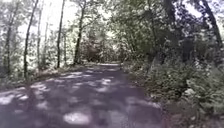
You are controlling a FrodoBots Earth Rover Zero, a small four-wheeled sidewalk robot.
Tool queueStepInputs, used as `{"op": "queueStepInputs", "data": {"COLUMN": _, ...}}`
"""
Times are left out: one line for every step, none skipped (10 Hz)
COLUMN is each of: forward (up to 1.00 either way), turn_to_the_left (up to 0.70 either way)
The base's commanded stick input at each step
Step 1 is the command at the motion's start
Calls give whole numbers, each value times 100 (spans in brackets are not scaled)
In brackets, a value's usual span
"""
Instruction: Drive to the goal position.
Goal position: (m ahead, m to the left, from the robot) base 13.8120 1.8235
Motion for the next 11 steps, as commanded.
{"op": "queueStepInputs", "data": {"forward": 45, "turn_to_the_left": 0}}
{"op": "queueStepInputs", "data": {"forward": 45, "turn_to_the_left": 0}}
{"op": "queueStepInputs", "data": {"forward": 45, "turn_to_the_left": 14}}
{"op": "queueStepInputs", "data": {"forward": 45, "turn_to_the_left": 27}}
{"op": "queueStepInputs", "data": {"forward": 45, "turn_to_the_left": 27}}
{"op": "queueStepInputs", "data": {"forward": 45, "turn_to_the_left": 27}}
{"op": "queueStepInputs", "data": {"forward": 45, "turn_to_the_left": 27}}
{"op": "queueStepInputs", "data": {"forward": 45, "turn_to_the_left": 10}}
{"op": "queueStepInputs", "data": {"forward": 45, "turn_to_the_left": 0}}
{"op": "queueStepInputs", "data": {"forward": 45, "turn_to_the_left": 0}}
{"op": "queueStepInputs", "data": {"forward": 45, "turn_to_the_left": 0}}
